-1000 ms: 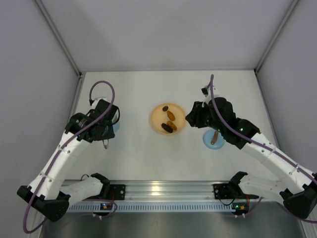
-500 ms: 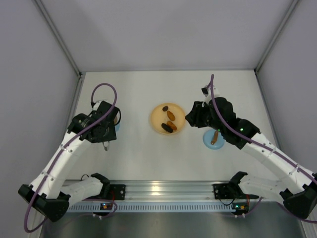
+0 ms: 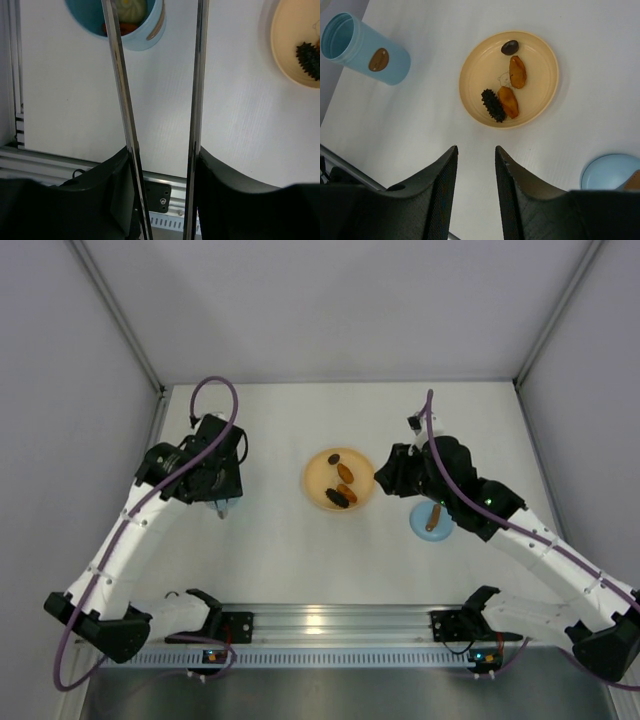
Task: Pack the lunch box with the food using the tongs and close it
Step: Place the fake food in the packing box, then pick up the fake food from the plate.
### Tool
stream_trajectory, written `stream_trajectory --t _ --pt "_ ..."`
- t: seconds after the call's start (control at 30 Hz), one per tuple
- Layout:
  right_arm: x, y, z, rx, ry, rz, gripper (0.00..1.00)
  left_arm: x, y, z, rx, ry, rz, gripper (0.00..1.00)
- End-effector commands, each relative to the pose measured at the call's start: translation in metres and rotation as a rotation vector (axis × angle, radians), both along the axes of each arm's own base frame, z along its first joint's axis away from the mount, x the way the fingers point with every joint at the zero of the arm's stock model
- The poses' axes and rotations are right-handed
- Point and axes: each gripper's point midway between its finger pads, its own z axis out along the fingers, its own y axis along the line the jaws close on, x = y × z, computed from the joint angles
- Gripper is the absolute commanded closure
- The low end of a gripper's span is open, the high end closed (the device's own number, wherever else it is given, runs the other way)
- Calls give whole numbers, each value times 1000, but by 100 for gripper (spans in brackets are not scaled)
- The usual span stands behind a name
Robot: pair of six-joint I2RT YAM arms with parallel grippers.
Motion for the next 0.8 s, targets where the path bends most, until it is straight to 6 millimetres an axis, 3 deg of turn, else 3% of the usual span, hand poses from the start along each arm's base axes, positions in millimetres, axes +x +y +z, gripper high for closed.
stream_trajectory --t 0.0,0.13,0.3,0.47,0.77 --pt "2 -1 34 47 -85 -9 64 17 -20 26 -35 -57 -67 50" --pt "2 -7 34 30 -88 -30 64 23 -62 26 -60 -60 -169 50" --pt "-1 -18 34 5 -92 -57 64 27 -132 -10 -83 -13 -295 49" --pt "-5 -34 33 -32 -102 -98 63 23 -184 -52 -123 50 -383 49" --pt "-11 -46 25 -58 -94 -119 63 19 -232 -97 -148 125 -460 49"
